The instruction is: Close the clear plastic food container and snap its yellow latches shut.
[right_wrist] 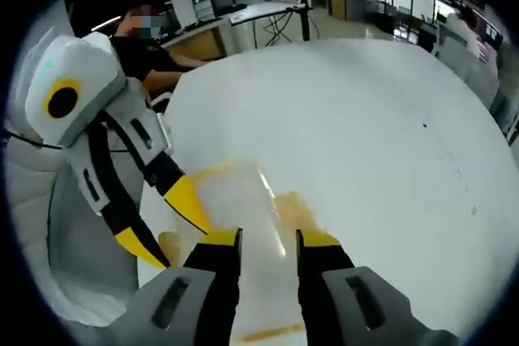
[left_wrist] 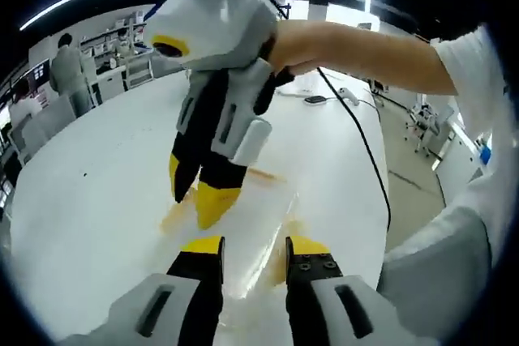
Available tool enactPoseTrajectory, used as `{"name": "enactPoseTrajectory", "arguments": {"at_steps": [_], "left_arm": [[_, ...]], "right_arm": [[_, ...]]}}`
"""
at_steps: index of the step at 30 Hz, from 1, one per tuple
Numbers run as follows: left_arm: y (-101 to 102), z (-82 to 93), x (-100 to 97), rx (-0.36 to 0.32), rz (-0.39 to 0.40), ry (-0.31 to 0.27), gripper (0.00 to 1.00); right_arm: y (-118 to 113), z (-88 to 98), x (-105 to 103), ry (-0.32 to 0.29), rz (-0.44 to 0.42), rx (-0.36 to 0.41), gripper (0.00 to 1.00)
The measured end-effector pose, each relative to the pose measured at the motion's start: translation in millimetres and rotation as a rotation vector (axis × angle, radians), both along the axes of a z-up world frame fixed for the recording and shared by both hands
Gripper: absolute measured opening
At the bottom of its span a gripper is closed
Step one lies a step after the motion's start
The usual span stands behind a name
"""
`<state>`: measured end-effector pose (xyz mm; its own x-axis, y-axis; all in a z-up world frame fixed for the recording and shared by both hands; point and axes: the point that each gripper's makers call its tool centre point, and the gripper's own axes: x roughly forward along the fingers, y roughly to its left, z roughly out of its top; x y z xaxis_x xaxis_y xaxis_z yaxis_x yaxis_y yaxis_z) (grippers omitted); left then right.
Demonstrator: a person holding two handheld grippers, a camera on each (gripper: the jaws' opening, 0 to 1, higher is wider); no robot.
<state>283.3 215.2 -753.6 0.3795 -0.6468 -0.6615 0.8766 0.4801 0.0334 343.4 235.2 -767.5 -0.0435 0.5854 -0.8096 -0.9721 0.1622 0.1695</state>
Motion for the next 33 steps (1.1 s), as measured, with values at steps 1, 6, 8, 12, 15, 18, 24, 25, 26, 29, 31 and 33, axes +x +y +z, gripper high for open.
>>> {"name": "enactPoseTrajectory", "arguments": {"at_steps": [1, 6, 8, 12, 15, 18, 24, 25, 26, 29, 31, 33], "left_arm": [[1.0, -3.9, -1.0, 0.03, -0.016, -0.017, 0.25], [-3.3, -14.1, -5.0, 0.095, -0.12, -0.113, 0.28], [-1.0, -18.2, -8.4, 0.149, -0.152, -0.132, 0.3], [-0.9, -21.7, -4.2, 0.23, -0.202, -0.222, 0.31], [-2.6, -24.1, -4.8, 0.24, -0.223, -0.242, 0.31], [-3.4, -22.8, -3.0, 0.225, -0.205, -0.231, 0.31], [-7.2, -26.7, -4.0, 0.268, -0.231, -0.3, 0.33], [-6.6, -26.3, -3.9, 0.264, -0.226, -0.29, 0.32], [-6.2, -26.4, -3.7, 0.264, -0.227, -0.29, 0.32], [-6.2, -26.3, -3.0, 0.268, -0.222, -0.29, 0.31], [-7.4, -26.5, -4.5, 0.281, -0.221, -0.296, 0.29], [-8.1, -26.7, -5.6, 0.303, -0.229, -0.319, 0.27]], "right_arm": [[-1.4, -1.6, -0.2, -0.005, 0.02, -0.012, 0.31], [-1.7, -8.1, -2.4, 0.016, 0.071, -0.03, 0.3], [0.4, -7.5, -3.1, 0.051, 0.071, -0.019, 0.3], [5.0, -10.7, 8.3, 0.088, 0.092, -0.019, 0.32], [6.7, -10.7, 4.9, 0.094, 0.109, -0.019, 0.32], [7.6, -11.5, 1.9, 0.106, 0.114, -0.022, 0.33], [8.5, -12.9, -4.3, 0.134, 0.117, -0.024, 0.33], [8.5, -13.1, -5.8, 0.14, 0.121, -0.026, 0.33], [8.8, -13.1, -6.5, 0.14, 0.121, -0.027, 0.33], [9.4, -13.8, -7.6, 0.154, 0.111, -0.049, 0.33], [7.2, -14.8, -10.5, 0.17, 0.09, -0.062, 0.33], [8.2, -15.4, -10.2, 0.181, 0.082, -0.066, 0.34]]}}
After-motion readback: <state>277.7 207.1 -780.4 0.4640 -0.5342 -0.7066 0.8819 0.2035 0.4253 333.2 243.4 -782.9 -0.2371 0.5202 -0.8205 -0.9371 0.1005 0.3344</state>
